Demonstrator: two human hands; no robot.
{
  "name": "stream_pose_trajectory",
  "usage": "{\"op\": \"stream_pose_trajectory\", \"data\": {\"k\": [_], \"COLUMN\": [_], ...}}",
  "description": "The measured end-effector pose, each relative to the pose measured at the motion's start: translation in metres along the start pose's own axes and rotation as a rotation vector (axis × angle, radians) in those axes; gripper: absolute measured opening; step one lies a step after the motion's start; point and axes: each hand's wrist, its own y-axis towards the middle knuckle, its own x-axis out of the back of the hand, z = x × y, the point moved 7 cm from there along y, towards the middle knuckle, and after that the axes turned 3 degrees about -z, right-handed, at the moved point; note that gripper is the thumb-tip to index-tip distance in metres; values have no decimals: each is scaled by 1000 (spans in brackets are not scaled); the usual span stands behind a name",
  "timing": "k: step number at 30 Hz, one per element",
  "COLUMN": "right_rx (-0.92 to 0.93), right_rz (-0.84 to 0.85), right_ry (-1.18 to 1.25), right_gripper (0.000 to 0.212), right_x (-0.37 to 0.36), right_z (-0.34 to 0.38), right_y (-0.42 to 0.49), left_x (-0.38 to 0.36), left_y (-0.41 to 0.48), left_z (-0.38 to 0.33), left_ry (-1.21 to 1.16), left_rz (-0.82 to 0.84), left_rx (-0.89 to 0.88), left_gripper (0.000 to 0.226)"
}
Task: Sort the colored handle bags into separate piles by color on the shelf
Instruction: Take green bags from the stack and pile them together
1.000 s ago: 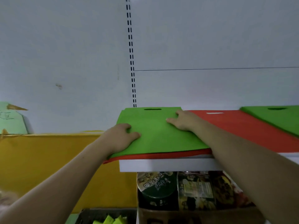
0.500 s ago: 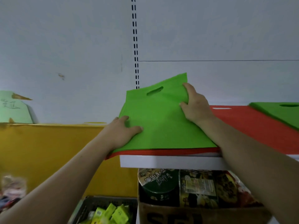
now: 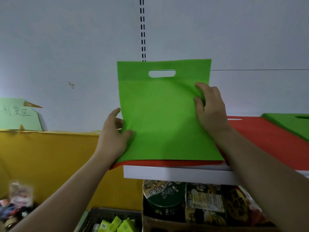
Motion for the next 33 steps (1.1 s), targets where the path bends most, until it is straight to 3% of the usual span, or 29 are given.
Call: {"op": "stream_pose_trajectory", "data": {"k": [6,9,12,15,19,23,29,33], "right_rx": [-48,-82,-363,-465,-416,-337,-342,-419], "right_rz": [-81,-77,119,274,221,53,45,111], "right_ry": [61,95,273,351,338,309,288,366], "right_gripper": [37,41,62,73,60,51,52,64], "right_x": [9,9,2,-10,-5,15,29,30], "right_z": [-1,-2,-10,-14,-8,4,31,41], "right_y": [2,2,0,-5,-2,9,31,37], "left_x": [-3,-4,2,12,20,17,34,49], "left_y": [-2,-3,-1,1,-1,-13,-17,-16], "left_z": [5,4,2,0,-8,-18,-32,-39], "left_ry": [-229,-261,-238,-218,-300,-348,-250,-247], "left_rz": [47,39,-36,-77,-16,136,48,5], "left_rx": [87,82,60,100,135,131,29,-51], "left_gripper": [90,66,39,38,35,46,66,68]}}
